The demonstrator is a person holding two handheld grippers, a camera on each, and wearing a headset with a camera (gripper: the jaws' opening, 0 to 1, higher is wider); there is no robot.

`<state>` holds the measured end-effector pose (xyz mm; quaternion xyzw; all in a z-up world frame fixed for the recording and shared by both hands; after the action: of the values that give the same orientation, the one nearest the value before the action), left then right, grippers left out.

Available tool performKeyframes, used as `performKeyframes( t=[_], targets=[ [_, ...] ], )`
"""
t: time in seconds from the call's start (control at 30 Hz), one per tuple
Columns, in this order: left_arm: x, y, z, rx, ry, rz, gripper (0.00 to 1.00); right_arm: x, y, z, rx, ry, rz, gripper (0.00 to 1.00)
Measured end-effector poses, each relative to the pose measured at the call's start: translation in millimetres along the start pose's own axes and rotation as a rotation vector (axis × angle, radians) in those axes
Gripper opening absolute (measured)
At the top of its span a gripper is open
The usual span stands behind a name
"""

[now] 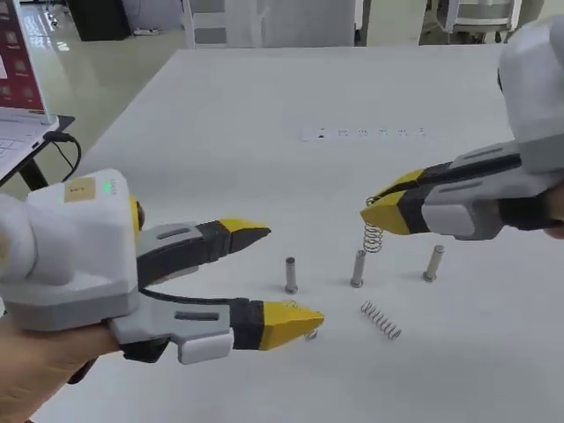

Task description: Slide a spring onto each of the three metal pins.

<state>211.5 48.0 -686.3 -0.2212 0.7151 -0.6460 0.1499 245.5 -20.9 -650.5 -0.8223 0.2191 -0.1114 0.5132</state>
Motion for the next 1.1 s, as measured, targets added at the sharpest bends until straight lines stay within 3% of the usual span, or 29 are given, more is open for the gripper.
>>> performKeyframes(
  t=[0.17,0.5,0.8,1.1],
  targets=[
    [2.5,-3.7,9.4,0.000,0.019,0.014,0.52,-9.3,-4.9,3.4,0.008,-0.015,-0.011,0.08],
    [4.4,-14.0,18.8,0.043,0.044,0.043,0.40,-27.2,-20.2,9.8,0.054,-0.074,0.004,0.08],
    [4.3,-15.8,21.3,0.076,0.055,0.070,0.25,-38.4,-19.1,17.5,0.038,-0.104,-0.008,0.08],
    [4.4,-11.1,21.3,0.074,0.066,0.086,0.06,-42.7,-16.6,20.6,0.025,-0.119,-0.013,0.08]
  ],
)
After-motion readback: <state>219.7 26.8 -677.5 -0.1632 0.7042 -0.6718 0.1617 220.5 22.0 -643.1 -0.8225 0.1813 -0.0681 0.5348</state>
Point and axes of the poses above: the centre of the closed fingertips' face, and the gripper's own axes: z roughly forward along the fingers, x roughly to its right, y roughly out of its underside, the point moved 2 cm from there along -z, roughly backward along the fingers, and after that the axes turned 7 degrees about x, right-handed, at the moved point
